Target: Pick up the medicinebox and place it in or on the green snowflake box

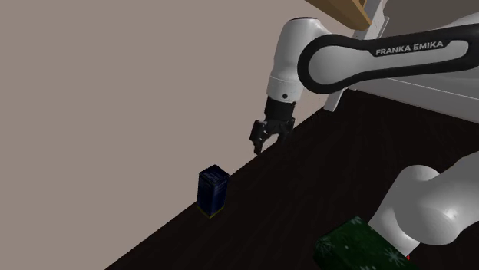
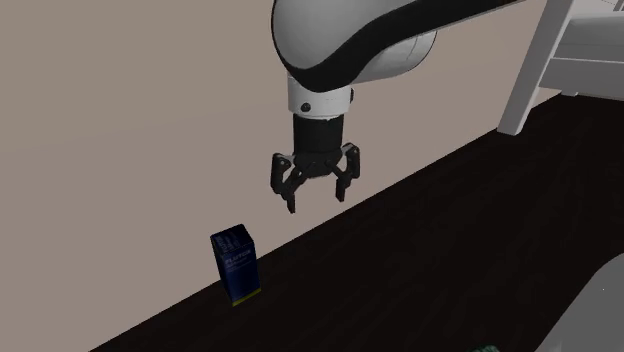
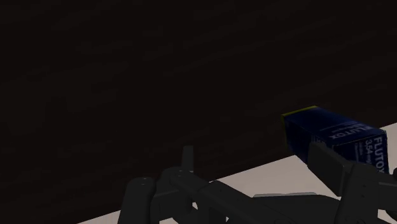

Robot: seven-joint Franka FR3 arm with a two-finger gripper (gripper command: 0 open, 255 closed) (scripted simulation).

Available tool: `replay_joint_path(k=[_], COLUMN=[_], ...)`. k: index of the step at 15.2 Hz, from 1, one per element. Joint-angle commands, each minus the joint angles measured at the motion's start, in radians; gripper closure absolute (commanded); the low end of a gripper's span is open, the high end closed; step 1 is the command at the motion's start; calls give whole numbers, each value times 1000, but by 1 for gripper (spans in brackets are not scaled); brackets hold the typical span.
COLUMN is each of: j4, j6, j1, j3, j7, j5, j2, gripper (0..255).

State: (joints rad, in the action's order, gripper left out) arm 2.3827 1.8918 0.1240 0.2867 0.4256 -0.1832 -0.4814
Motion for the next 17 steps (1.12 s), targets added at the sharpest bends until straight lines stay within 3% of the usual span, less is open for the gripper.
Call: replay_joint_path(k=[1, 6, 11, 17], j4=[-20, -107, -221, -171], j6=[31, 106, 164, 246], j1=[10, 27, 45, 49], j3=[36, 127, 206, 213], j7=[41, 154, 281, 292], j5=[-7, 8, 70, 83], j2=[47, 203, 379, 414], gripper=[0, 0, 0, 0])
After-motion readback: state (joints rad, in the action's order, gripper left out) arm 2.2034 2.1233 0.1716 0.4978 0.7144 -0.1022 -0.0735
